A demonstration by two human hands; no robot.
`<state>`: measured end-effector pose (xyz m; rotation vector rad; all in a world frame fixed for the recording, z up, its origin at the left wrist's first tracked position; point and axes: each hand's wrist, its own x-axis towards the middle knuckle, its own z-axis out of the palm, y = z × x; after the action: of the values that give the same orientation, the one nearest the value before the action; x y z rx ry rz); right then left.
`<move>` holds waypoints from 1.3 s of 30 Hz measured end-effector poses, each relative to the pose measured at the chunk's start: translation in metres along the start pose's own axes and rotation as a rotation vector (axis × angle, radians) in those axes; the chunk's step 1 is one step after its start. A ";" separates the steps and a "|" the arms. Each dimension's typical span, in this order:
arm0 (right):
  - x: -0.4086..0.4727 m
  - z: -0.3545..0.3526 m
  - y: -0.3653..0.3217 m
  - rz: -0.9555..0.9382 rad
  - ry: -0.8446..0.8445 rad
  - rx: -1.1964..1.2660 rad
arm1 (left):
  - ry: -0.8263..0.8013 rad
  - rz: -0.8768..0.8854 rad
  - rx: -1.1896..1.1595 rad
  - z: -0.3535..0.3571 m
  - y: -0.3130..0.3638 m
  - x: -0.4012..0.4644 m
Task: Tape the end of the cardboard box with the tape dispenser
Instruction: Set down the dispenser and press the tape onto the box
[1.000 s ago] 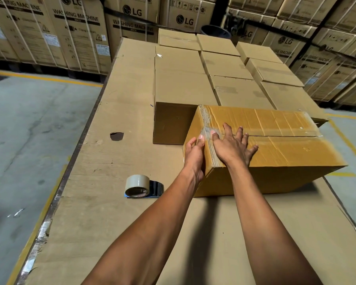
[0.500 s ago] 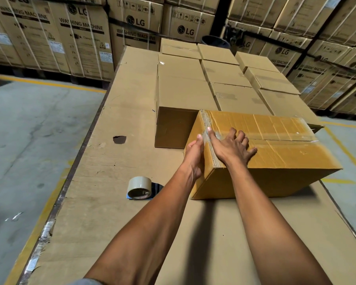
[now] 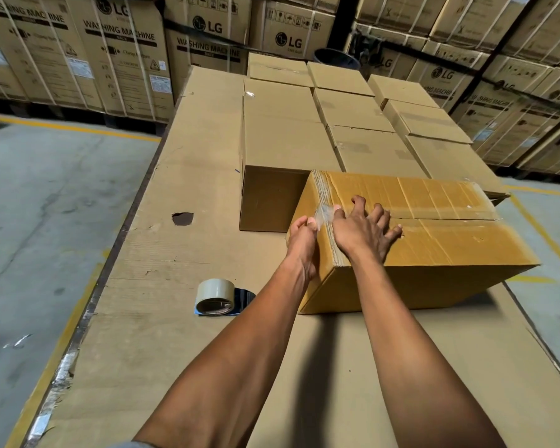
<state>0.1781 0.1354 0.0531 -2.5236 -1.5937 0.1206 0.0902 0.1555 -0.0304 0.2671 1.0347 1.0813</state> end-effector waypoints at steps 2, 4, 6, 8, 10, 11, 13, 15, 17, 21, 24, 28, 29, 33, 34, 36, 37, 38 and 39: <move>0.000 0.000 -0.001 -0.031 0.013 -0.010 | 0.003 0.005 0.006 -0.003 -0.001 0.003; 0.001 -0.002 -0.003 -0.061 0.018 -0.012 | 0.021 0.012 0.013 -0.006 0.002 0.004; 0.003 -0.004 -0.004 -0.063 -0.002 -0.008 | -0.013 0.021 0.018 -0.005 0.004 0.005; 0.004 -0.006 -0.006 -0.044 -0.037 0.003 | -0.023 0.041 0.019 -0.001 0.003 0.009; 0.006 -0.009 -0.008 -0.031 -0.060 0.009 | -0.011 0.044 0.048 0.002 -0.005 0.024; 0.007 -0.009 -0.009 -0.031 -0.073 0.012 | 0.006 0.051 0.050 0.002 -0.011 0.036; 0.008 -0.009 -0.010 -0.041 -0.092 0.021 | 0.086 0.043 0.000 -0.004 -0.041 0.078; 0.009 -0.006 -0.008 -0.049 -0.095 0.019 | 0.094 -0.001 -0.059 -0.005 -0.068 0.121; 0.011 -0.003 -0.006 -0.051 -0.111 0.013 | 0.083 -0.041 -0.084 -0.006 -0.080 0.149; 0.015 -0.001 -0.005 -0.047 -0.117 -0.012 | 0.118 -0.037 -0.078 -0.003 -0.058 0.125; 0.014 0.003 -0.004 -0.060 -0.111 -0.019 | 0.143 -0.009 0.004 -0.001 -0.051 0.128; 0.016 0.003 -0.003 -0.074 -0.089 -0.006 | 0.130 -0.021 0.082 -0.008 -0.041 0.116; 0.014 0.001 -0.002 -0.075 -0.086 0.003 | 0.137 -0.006 0.116 -0.015 -0.049 0.131; 0.006 -0.003 -0.004 -0.053 -0.090 0.046 | 0.052 -0.025 0.109 -0.018 -0.044 0.100; 0.004 -0.005 -0.005 -0.045 -0.089 0.047 | 0.032 -0.032 0.118 -0.012 -0.039 0.087; 0.003 -0.006 -0.006 -0.038 -0.093 0.051 | 0.040 -0.071 0.108 -0.002 -0.030 0.070; 0.004 -0.006 -0.006 -0.042 -0.097 0.053 | 0.047 -0.088 0.096 -0.001 -0.028 0.067; 0.005 -0.006 -0.007 -0.050 -0.099 0.051 | 0.052 -0.077 0.079 -0.002 -0.028 0.069; 0.006 -0.005 -0.007 -0.058 -0.099 0.044 | 0.053 -0.060 0.063 -0.003 -0.029 0.071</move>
<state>0.1756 0.1434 0.0597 -2.4718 -1.6799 0.2747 0.1103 0.1988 -0.0903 0.2580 1.1188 1.0071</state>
